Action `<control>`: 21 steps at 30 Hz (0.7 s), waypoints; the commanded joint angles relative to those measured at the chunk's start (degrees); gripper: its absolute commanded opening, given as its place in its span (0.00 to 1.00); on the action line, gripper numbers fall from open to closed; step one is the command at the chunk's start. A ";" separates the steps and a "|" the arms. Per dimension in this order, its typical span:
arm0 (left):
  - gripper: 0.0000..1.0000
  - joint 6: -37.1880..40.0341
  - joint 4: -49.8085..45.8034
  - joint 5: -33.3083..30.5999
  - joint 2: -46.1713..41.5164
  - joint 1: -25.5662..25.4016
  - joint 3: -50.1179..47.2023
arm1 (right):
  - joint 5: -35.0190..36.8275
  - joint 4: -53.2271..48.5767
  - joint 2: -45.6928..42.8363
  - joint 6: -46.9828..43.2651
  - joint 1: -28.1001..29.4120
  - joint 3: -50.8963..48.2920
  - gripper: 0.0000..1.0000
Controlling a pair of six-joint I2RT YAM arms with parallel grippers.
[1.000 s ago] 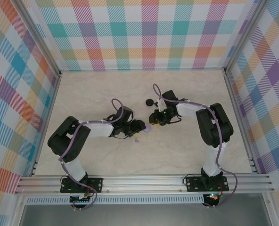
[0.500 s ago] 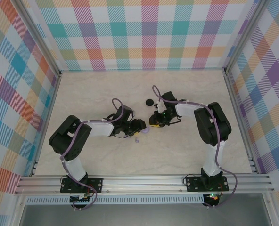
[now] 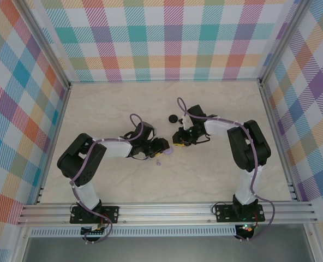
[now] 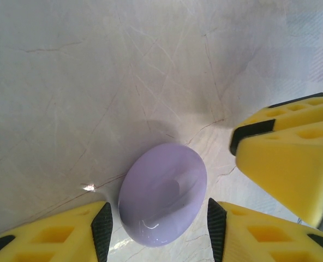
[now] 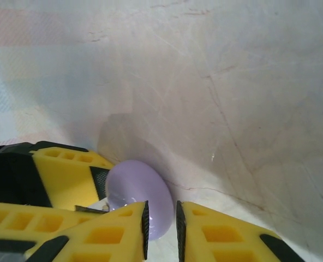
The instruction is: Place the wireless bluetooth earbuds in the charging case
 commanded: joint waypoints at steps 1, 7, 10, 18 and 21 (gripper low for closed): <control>0.51 0.74 -1.46 -1.25 1.61 -0.32 0.62 | -2.25 -0.38 -1.30 -0.22 0.43 -0.49 0.24; 0.51 0.59 -1.24 -0.91 2.37 -0.76 0.97 | -3.47 -0.59 0.77 -0.56 1.19 0.13 0.24; 0.51 0.36 -1.01 -0.66 3.05 -0.93 1.21 | -3.59 -0.63 1.46 -0.60 1.62 0.32 0.24; 0.50 -0.14 -0.06 -0.11 4.21 -1.29 1.61 | -2.97 -1.13 2.78 -0.57 1.86 0.36 0.22; 0.50 -0.55 0.55 0.24 4.68 -1.38 1.74 | -3.05 -0.73 3.07 -0.31 1.88 0.18 0.21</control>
